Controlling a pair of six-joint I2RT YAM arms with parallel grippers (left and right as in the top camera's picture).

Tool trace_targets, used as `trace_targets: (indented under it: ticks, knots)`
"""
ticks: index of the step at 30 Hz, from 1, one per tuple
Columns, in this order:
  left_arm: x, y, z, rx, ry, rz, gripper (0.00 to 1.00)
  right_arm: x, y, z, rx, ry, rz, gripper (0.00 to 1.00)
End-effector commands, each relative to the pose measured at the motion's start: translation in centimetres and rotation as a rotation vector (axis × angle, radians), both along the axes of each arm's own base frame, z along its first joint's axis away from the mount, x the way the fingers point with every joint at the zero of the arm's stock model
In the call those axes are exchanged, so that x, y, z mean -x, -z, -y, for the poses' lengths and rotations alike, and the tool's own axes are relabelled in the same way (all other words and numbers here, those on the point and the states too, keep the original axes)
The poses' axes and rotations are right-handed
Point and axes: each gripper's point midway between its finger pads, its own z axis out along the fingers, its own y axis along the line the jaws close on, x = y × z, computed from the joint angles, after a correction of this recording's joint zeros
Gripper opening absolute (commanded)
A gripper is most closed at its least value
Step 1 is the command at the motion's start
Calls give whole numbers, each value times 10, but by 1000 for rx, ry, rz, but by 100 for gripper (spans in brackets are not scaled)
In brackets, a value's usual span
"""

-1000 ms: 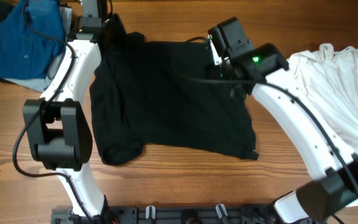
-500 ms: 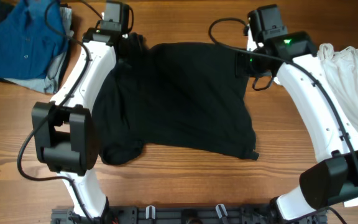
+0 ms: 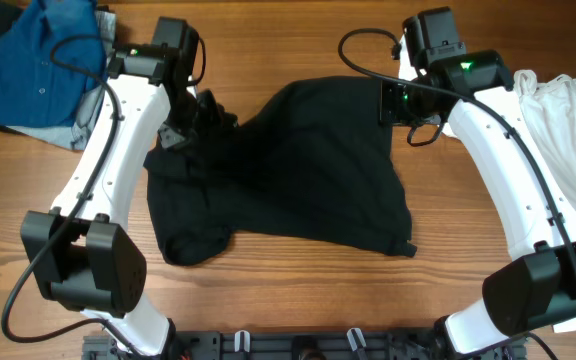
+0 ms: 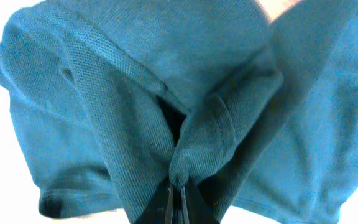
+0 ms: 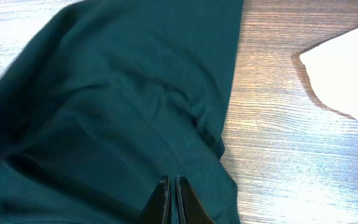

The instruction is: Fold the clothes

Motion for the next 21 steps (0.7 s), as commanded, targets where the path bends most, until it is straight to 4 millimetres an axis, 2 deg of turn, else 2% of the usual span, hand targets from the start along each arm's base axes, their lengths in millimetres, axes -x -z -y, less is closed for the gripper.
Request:
trace_targets:
  ticks: [1,8,13,17,19,20,21]
  knots:
    - [16,-6,8,51,-23,-57,4,1,4,-3,-13,-11,-19,4]
    - [15,-5,8,49,-51,-59,4,4,4,-6,-30,-15,-31,4]
    - [22,13,14,32,-69,-113,4,4,3,-10,-55,-23,-31,4]
    - [47,37,37,59,-18,-214,4,3,3,-10,-55,-22,-30,4]
    - [59,45,49,76,8,-259,4,3,4,-10,-56,-20,-31,8]
    - [68,48,59,100,26,-289,4,3,5,-11,-57,-16,-33,18]
    - [73,49,65,116,39,-305,4,2,7,-10,-58,-14,-38,22]
